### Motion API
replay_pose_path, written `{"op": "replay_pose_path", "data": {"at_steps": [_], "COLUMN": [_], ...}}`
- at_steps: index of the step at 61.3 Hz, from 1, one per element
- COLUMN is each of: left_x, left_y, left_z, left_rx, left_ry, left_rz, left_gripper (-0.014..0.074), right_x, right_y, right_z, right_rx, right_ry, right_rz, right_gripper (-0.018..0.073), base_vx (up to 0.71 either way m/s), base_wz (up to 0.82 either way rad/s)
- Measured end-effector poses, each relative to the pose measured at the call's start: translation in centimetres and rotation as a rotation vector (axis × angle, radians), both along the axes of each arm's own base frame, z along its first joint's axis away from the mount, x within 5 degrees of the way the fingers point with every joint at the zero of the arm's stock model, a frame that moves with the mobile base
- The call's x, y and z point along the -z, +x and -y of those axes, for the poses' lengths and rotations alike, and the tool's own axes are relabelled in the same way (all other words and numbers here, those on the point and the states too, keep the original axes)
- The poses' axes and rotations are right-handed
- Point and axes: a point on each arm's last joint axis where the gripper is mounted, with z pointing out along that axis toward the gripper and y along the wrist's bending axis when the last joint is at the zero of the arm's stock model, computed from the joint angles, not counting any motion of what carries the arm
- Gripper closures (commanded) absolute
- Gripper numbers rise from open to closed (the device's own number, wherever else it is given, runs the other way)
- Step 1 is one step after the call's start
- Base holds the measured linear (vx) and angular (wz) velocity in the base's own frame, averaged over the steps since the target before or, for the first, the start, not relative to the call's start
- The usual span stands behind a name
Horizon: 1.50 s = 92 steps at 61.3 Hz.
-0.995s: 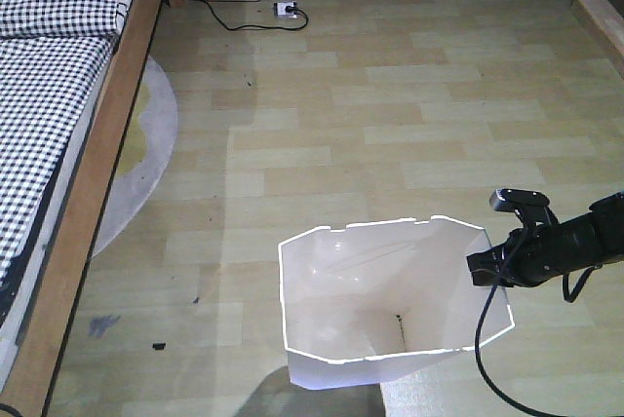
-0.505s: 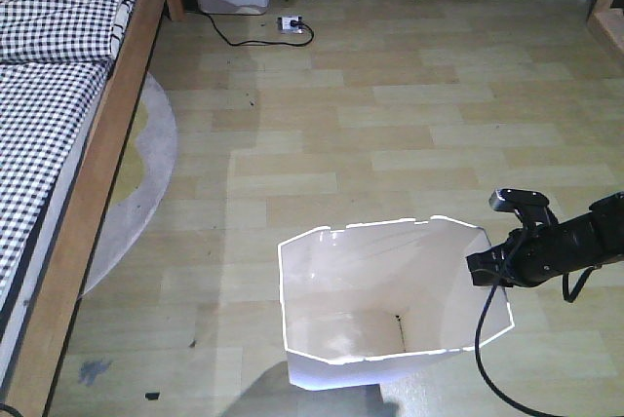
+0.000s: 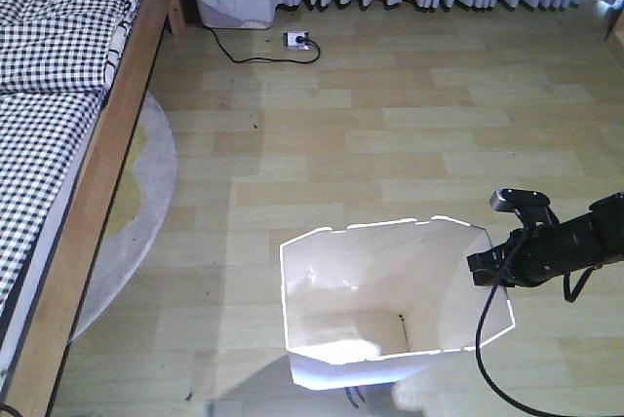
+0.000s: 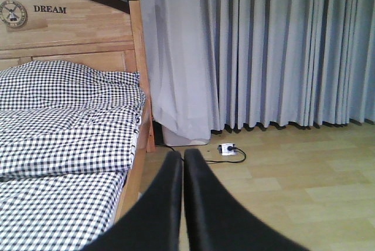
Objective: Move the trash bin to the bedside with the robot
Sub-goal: 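Drive toward the bed and curtains carrying the bin with the right gripper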
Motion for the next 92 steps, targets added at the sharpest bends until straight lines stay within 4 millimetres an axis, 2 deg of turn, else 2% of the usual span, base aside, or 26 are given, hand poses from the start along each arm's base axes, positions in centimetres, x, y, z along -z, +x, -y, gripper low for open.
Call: {"op": "replay_pose_path", "data": {"at_steps": [92], "left_x": [0.0], "left_y": [0.0], "left_z": [0.0], "left_rx": [0.0], "left_ry": [0.0], "left_rz": [0.0], "left_gripper": [0.0603], "right_x": [0.0], "right_y": [0.01], "right_z": [0.01], "right_rx": [0.001], "right_ry": [0.0], "right_rz": [0.0], "right_gripper": [0.0564], "base_vx": [0.27], "base_wz": [0.02]}}
